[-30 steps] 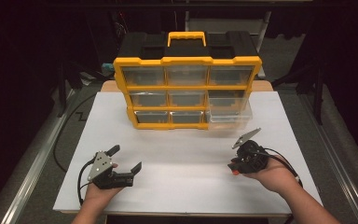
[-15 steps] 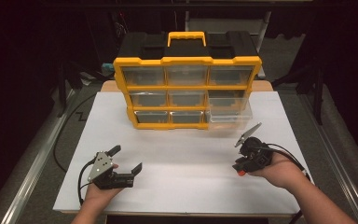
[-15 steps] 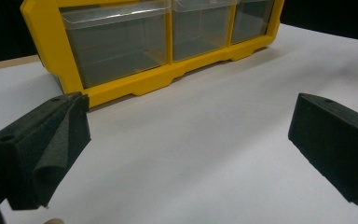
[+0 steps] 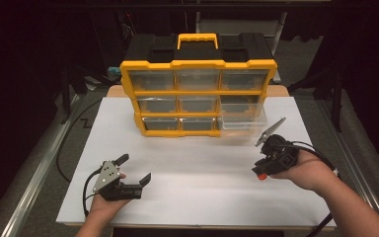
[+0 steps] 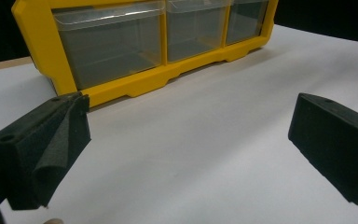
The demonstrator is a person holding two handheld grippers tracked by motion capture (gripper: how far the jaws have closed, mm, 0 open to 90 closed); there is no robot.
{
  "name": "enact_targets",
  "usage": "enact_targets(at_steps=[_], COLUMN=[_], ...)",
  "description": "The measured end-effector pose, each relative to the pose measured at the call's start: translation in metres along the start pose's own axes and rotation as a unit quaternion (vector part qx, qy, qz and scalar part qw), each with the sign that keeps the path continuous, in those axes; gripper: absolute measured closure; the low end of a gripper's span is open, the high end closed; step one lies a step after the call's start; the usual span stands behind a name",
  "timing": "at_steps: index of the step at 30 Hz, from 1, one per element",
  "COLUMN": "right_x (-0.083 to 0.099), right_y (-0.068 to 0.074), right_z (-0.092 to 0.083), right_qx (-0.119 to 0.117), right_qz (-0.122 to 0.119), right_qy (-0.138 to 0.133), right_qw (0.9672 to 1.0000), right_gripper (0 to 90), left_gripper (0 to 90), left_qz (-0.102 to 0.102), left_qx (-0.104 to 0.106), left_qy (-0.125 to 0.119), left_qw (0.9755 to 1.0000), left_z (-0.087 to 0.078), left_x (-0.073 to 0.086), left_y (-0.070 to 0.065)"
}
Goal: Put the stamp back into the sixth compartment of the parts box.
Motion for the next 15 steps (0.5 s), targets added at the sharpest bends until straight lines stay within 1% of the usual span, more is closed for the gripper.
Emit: enact_targets(at_steps=[1, 2, 3, 4, 5, 6, 7, 8, 9, 12, 13, 15], right_x=[0.000, -0.001, -0.003, -0.003, -0.005, -0.005, -0.008, -0.008, -0.010, -0.013, -0.016, -0.017], right_y=[0.000, 0.000, -0.001, -0.001, -0.001, -0.001, -0.002, -0.002, -0.002, -0.002, -0.002, -0.002], right_z=[0.000, -0.003, -0.010, -0.010, -0.015, -0.015, -0.021, -0.021, -0.025, -0.030, -0.035, -0.037], right_qx=[0.000, -0.001, 0.000, 0.000, 0.001, 0.001, 0.002, 0.002, 0.003, 0.003, 0.003, 0.004], right_qz=[0.000, 0.000, 0.000, 0.000, -0.001, -0.001, -0.003, -0.003, -0.005, -0.007, -0.008, -0.009], right_qy=[0.000, 0.001, 0.001, 0.001, 0.003, 0.003, 0.002, 0.002, 0.003, 0.002, 0.003, 0.002], right_qw=[1.0000, 1.0000, 1.0000, 1.0000, 1.0000, 1.0000, 1.0000, 1.0000, 1.0000, 1.0000, 1.0000, 1.0000], right_gripper=[74.3, 74.3, 74.3, 74.3, 74.3, 74.3, 74.3, 74.3, 74.3, 74.3, 74.3, 74.3], left_gripper=[0.4, 0.4, 0.4, 0.4, 0.4, 0.4, 0.4, 0.4, 0.4, 0.4, 0.4, 0.4], left_qz=[0.000, 0.000, -0.001, -0.001, -0.001, -0.001, 0.000, 0.000, 0.000, -0.001, -0.001, -0.001], left_qx=[0.000, 0.000, 0.000, 0.000, 0.000, 0.000, 0.000, 0.000, 0.000, -0.001, 0.000, 0.001], left_qy=[0.000, 0.000, 0.000, 0.000, 0.001, 0.001, 0.000, 0.000, -0.002, -0.002, -0.001, 0.000], left_qw=[1.0000, 1.0000, 1.0000, 1.0000, 1.0000, 1.0000, 1.0000, 1.0000, 1.0000, 1.0000, 1.0000, 1.0000], left_z=[0.000, 0.000, 0.000, 0.000, 0.001, 0.001, 0.000, 0.000, 0.000, 0.000, 0.000, 0.000], left_x=[0.000, 0.000, 0.000, 0.000, 0.000, 0.000, 0.000, 0.000, 0.000, 0.000, 0.000, 0.000], left_y=[0.000, 0.000, 0.000, 0.000, 0.000, 0.000, 0.000, 0.000, 0.000, 0.000, 0.000, 0.000])
Point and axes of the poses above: each handheld gripper's, and its own axes: z roughly forward along the jaws, x roughly out of its underside, y roughly to its left, the point moved 4 cm from there along z, roughly forward along the jaws, and after that the axes turned 1 degree about x, right-handed, at the moved point
